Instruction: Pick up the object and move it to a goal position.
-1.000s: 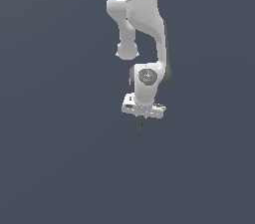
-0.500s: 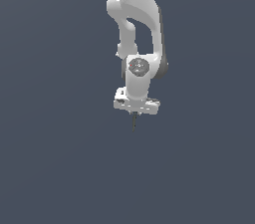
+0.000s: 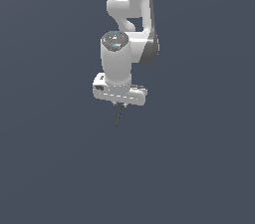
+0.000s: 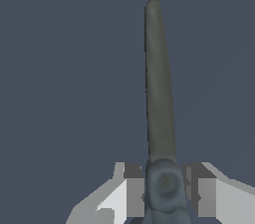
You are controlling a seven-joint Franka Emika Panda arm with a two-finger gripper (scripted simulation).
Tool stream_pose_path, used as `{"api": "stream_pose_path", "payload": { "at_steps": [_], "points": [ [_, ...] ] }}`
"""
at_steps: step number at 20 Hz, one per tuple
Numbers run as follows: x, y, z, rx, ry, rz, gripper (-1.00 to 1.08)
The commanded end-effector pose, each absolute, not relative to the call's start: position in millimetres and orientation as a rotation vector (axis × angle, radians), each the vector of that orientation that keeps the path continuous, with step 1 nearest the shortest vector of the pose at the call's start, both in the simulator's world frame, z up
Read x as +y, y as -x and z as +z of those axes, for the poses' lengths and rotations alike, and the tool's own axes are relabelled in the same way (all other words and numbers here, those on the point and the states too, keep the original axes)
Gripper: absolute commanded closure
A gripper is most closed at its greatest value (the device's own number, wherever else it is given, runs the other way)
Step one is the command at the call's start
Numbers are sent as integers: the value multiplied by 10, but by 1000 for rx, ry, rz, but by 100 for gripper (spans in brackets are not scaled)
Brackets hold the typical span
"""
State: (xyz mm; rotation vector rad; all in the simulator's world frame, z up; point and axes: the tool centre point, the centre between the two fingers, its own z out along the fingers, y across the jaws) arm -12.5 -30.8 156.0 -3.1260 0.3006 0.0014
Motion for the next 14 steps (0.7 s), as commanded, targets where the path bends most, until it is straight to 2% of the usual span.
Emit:
{"api": "stream_pose_path", "payload": {
  "at_steps": [1, 14],
  "points": [
    [-493, 87, 1826, 300, 3126, 1, 108],
    [-1386, -137, 3091, 299, 3126, 1, 108]
  ]
}}
